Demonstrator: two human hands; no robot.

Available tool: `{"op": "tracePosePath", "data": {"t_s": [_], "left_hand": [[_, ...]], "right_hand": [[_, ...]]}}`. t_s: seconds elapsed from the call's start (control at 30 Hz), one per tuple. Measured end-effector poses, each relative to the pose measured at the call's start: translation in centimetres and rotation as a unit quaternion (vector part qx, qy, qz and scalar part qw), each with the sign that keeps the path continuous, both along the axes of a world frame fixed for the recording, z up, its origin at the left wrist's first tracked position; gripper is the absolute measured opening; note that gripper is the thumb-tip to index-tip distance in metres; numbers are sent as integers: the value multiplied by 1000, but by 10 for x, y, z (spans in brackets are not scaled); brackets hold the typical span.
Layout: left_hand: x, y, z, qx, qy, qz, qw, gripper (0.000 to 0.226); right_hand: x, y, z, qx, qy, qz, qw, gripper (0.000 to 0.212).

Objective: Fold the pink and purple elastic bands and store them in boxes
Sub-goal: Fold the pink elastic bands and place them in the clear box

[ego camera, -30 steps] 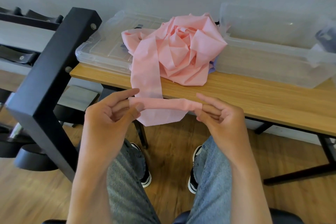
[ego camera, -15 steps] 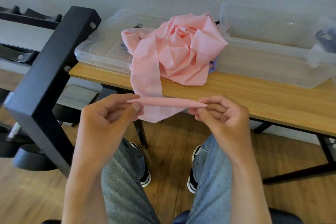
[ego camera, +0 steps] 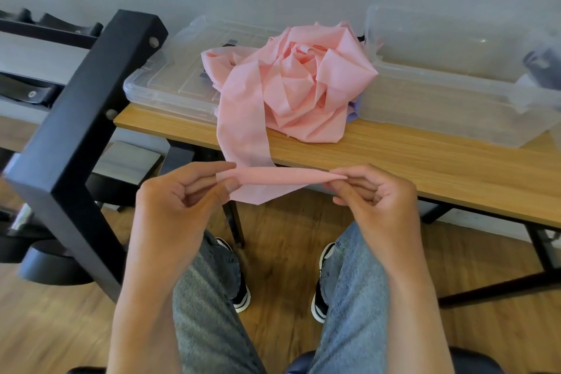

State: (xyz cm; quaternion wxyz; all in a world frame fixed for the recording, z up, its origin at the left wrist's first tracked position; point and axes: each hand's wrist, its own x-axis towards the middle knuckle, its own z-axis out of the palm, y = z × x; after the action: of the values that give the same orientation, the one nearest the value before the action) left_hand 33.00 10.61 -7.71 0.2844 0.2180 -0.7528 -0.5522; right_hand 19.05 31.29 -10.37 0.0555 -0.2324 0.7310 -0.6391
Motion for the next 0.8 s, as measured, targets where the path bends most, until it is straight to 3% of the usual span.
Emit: {"op": "tracePosePath", "data": {"t_s": [0.13,0.33,0.5,0.63,0.8], "left_hand": [[2,0,-2,-3,11,23,1000,17],[-2,4,-2,25,29,12,999,21],[-3,5,-4,35,35,23,999,19],[-3,1,-6,33,8,2,999,33],[0,-1,-4,6,-16,-5,1000,29]], "right_hand": [[2,0,0,21,-6,14,1000,12],[5,-3,4,-80,-75,23,994,17],[3,-3,2,-68,-61,14,996,18],[1,-2,-5,-33,-64,9,997,42],[0,-4,-8,13,-43,6,999,20]]}}
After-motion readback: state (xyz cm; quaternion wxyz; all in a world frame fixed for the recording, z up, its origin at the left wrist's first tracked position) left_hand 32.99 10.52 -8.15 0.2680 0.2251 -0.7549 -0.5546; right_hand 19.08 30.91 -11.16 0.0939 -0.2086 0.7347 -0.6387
